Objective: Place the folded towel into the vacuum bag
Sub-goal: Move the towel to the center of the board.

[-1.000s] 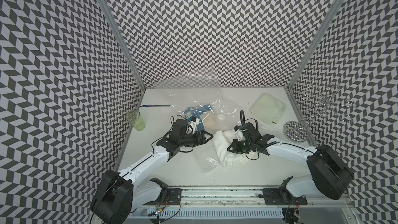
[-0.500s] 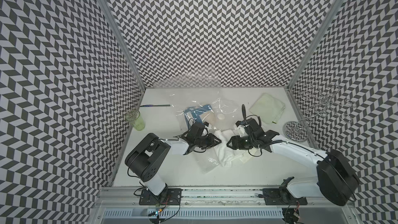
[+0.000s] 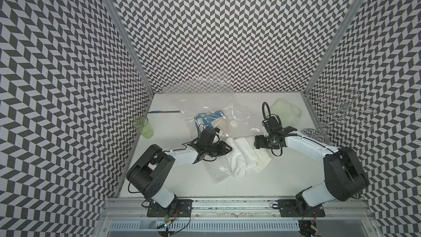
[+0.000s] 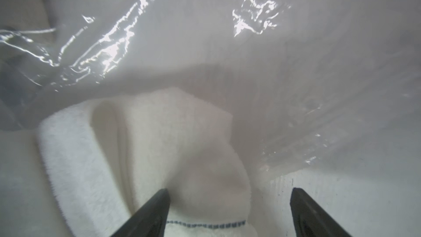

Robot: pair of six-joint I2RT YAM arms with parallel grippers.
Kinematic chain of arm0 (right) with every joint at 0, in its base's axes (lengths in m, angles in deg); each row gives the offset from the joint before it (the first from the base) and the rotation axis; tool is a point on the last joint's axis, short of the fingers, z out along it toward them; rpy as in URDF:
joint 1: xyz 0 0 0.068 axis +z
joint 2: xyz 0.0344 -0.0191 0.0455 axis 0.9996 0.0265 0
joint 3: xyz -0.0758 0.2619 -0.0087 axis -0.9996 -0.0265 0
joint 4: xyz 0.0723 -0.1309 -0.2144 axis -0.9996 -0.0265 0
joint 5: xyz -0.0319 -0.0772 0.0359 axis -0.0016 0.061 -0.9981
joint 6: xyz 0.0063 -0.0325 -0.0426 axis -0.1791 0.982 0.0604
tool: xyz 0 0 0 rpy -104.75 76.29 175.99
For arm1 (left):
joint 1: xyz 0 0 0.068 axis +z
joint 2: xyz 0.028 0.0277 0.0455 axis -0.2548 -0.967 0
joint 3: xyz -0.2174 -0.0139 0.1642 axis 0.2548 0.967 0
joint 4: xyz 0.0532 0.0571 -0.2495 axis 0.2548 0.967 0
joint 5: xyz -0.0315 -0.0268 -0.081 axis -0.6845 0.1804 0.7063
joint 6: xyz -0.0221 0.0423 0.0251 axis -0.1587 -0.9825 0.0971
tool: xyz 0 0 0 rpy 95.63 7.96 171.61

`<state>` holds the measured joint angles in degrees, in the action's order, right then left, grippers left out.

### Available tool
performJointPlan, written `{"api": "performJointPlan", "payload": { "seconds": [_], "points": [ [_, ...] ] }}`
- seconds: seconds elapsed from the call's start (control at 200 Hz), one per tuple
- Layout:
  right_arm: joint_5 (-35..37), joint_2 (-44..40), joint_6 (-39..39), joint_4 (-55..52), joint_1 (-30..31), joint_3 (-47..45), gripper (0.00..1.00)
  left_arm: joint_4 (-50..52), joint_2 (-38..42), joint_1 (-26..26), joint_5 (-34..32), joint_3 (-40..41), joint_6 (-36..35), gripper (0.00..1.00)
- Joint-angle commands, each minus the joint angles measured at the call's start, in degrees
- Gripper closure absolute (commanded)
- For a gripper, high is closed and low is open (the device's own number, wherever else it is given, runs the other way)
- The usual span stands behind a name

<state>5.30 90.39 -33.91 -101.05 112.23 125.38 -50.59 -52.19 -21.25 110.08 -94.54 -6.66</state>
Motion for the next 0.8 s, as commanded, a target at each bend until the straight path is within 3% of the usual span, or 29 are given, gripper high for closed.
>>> {"api": "performJointPlan", "payload": {
  "seconds": [0.0,0.125,0.29,0.336,0.451,0.551,0.791],
  "points": [
    [-4.91,0.30,2.07,3.38,0.05,-3.58,0.23,1.52,0.72,-0.62,-1.11,-1.20,-1.72,0.68],
    [-10.61,-0.10,2.20,6.63,0.07,-7.02,0.35,1.34,1.00,-1.23,-1.16,-1.30,-2.24,0.68],
    [-8.73,-4.41,1.92,2.81,0.18,-4.60,0.72,3.20,2.11,-1.52,-1.41,-2.51,-3.04,0.68],
    [-6.39,-6.81,1.65,-0.15,0.60,-2.95,0.78,4.66,3.45,-1.64,-2.07,-3.15,-3.27,0.68],
    [-1.80,-12.17,1.02,-6.65,1.64,0.24,0.85,7.27,7.21,-3.35,-4.32,-5.97,-3.47,0.66],
    [-1.70,-14.76,-0.80,-7.26,1.92,-0.06,0.88,1.51,6.16,-7.26,-2.00,-7.79,-0.30,0.66],
    [1.74,-13.14,-6.05,-2.99,2.42,-3.11,0.94,-8.35,-10.90,-10.49,1.09,-9.45,1.55,0.72]
  ]
}}
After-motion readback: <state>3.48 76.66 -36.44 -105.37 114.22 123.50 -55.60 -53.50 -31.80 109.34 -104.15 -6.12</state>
